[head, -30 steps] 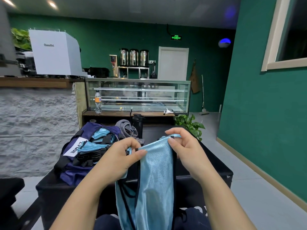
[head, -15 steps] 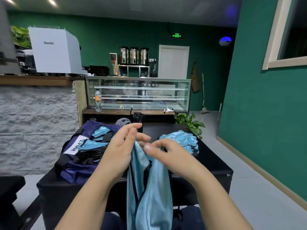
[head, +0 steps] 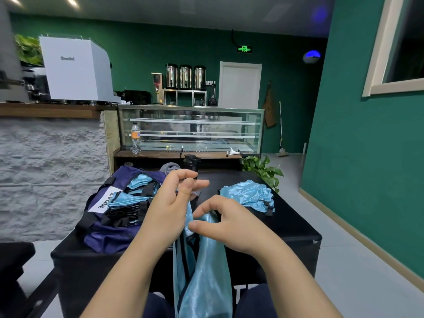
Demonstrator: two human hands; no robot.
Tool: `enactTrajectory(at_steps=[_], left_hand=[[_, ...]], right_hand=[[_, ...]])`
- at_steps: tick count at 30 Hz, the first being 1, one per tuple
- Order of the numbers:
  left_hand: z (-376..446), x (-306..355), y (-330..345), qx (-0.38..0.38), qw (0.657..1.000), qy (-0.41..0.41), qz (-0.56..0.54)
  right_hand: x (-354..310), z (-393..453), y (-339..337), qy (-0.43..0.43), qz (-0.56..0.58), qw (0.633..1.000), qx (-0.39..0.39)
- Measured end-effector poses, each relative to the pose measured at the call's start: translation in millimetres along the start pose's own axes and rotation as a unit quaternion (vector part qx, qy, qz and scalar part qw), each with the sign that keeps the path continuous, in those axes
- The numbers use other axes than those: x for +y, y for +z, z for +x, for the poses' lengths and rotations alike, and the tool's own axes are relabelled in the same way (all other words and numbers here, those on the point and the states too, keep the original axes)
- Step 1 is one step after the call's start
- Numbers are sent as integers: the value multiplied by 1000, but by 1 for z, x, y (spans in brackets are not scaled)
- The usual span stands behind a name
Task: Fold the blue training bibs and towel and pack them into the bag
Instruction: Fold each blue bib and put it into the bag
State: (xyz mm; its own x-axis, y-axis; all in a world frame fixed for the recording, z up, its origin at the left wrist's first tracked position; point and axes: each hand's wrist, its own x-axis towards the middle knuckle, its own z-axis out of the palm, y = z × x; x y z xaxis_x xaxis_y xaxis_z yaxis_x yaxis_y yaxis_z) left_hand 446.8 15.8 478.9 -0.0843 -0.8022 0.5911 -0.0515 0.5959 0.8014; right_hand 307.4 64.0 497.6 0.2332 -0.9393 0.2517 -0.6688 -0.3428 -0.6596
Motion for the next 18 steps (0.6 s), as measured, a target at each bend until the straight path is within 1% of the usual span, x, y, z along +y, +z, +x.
enactTrajectory(at_steps=[6, 10, 12, 14, 16, 18], left_hand=[[-3, 3, 2, -16, 1000, 6, 26], [-4, 6, -10, -48, 998, -3, 47], [-2, 4, -20, -91, 985, 2, 145], [-2, 1, -25, -135, 963, 10, 233], [-3, 0, -26, -157, 961, 7, 228], [-5, 5, -25, -152, 966, 11, 207]], right_hand=[[-3, 3, 9, -7, -11, 1000, -16], [8, 7, 4, 11, -11, 999, 36], [17, 10, -1, 19, 2, 997, 71], [25, 13, -3, 15, 15, 996, 87], [31, 16, -3, 7, 11, 996, 92], [35, 17, -4, 5, 4, 993, 115]])
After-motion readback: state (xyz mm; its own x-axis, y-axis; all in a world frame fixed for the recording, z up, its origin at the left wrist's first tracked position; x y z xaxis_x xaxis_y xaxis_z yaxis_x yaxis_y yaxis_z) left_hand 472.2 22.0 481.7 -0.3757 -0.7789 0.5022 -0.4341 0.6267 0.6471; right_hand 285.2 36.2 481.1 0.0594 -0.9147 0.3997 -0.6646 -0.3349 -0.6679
